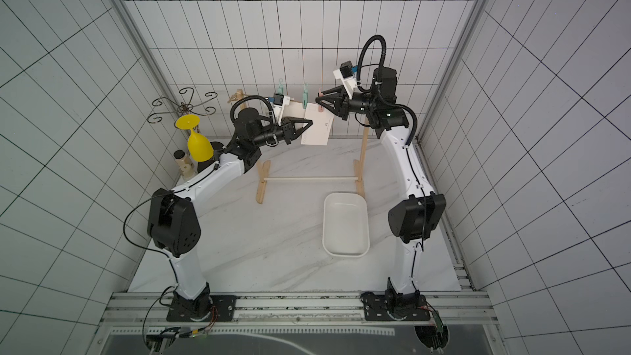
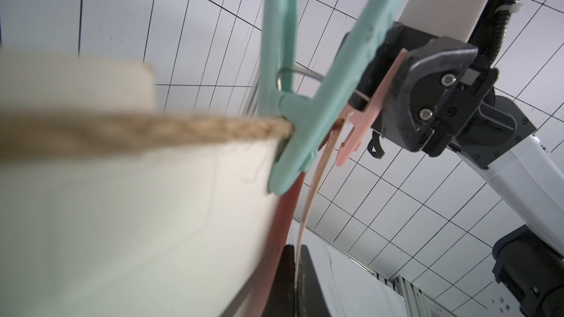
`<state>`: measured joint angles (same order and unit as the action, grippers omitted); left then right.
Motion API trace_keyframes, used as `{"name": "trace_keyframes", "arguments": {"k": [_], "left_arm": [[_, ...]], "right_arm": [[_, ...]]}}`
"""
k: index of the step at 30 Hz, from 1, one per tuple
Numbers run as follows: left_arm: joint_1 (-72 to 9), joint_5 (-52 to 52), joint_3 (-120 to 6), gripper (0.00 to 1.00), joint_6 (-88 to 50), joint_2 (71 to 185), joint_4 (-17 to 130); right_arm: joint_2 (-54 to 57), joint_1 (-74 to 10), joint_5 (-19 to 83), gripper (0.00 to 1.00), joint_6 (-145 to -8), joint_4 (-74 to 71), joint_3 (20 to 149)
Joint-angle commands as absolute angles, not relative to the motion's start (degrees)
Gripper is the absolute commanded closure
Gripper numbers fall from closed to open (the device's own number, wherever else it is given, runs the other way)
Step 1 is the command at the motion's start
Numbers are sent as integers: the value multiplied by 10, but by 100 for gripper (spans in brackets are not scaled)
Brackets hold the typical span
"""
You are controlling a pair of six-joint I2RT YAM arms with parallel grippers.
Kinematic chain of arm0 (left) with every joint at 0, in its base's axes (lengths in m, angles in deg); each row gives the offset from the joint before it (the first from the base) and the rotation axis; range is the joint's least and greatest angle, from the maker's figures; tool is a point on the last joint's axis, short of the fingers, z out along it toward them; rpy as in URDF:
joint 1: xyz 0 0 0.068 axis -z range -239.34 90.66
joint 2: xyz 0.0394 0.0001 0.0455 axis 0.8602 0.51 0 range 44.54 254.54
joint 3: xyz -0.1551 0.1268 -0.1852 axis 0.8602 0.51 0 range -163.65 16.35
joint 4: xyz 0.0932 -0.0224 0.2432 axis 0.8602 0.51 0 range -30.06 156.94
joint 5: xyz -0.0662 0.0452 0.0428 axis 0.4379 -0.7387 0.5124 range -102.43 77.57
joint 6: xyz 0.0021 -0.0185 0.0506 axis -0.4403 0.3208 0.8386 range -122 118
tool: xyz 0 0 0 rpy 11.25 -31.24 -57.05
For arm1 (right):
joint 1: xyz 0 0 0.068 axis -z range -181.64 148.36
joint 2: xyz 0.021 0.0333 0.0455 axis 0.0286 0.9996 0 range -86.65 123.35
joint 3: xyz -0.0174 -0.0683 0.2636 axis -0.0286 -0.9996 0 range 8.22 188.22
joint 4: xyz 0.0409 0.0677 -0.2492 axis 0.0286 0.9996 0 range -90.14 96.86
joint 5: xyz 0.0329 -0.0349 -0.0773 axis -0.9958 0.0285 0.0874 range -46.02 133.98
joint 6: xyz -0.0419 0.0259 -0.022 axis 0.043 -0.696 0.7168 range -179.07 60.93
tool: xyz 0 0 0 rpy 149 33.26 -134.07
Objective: Remove the postcards from the strings
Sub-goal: Remove the clamp from the clothesline.
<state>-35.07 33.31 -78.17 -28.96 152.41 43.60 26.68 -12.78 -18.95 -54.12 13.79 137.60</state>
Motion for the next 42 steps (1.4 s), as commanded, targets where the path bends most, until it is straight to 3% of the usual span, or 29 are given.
{"name": "trace_keyframes", "arguments": {"k": [1,9,27,42], "left_arm": [[-353,329,-797,100,-290,1531,440],[-352,329,-787,100,-288,1524,440],[-334,307,-751,100,-257,1492,465],[-328,270,-630,100,-267,1398,415]], "right_arm": [[248,-125,-218,100,-545,131,1353],[239,-129,-209,100,-563,95,1332],[176,-130,-91,100,-704,-174,1222],[101,-125,-80,100,-826,-368,1096]]}}
